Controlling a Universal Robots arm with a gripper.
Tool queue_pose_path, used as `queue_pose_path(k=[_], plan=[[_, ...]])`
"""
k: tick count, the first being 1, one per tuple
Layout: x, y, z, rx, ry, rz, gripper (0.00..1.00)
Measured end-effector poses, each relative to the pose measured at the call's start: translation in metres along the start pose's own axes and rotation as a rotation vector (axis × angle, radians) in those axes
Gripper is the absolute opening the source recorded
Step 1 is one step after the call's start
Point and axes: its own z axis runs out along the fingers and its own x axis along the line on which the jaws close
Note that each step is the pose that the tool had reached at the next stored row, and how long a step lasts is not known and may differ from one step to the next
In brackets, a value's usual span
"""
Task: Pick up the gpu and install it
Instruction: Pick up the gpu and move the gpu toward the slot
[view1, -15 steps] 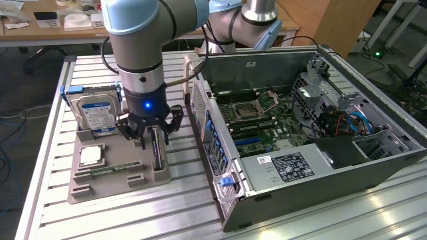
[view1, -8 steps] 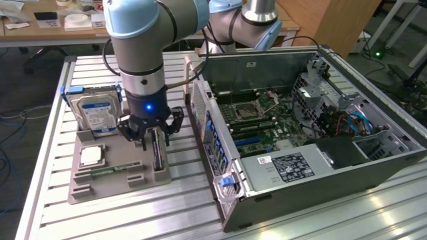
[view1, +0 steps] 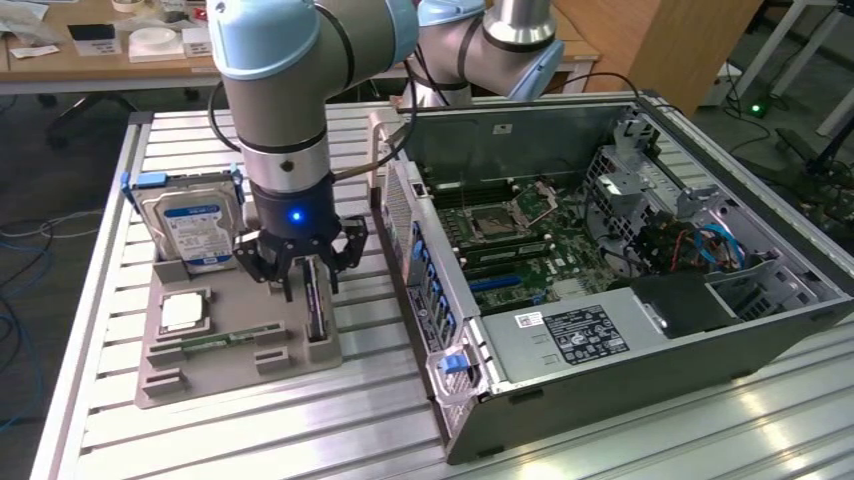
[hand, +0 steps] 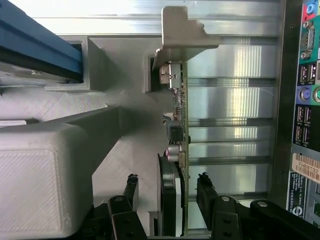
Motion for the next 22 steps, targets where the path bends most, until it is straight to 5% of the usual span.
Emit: queue_pose_path(k=[4,5,7,8,22], plan=[[0.0,0.0,0.0001,-0.001,-0.0001,0.0,0.59],[-0.0001,0.0,0.0002,-0.0081,0.0,0.0,0.59],[0.0,0.0,0.0003,-0.0428,0.001,0.001,0.59],[-0.0001,-0.0002,0.0002,-0.0523,0.0015,0.001,0.59],[-0.0001,-0.0048,0.0011,-0.0527,0.0015,0.002,0.59]])
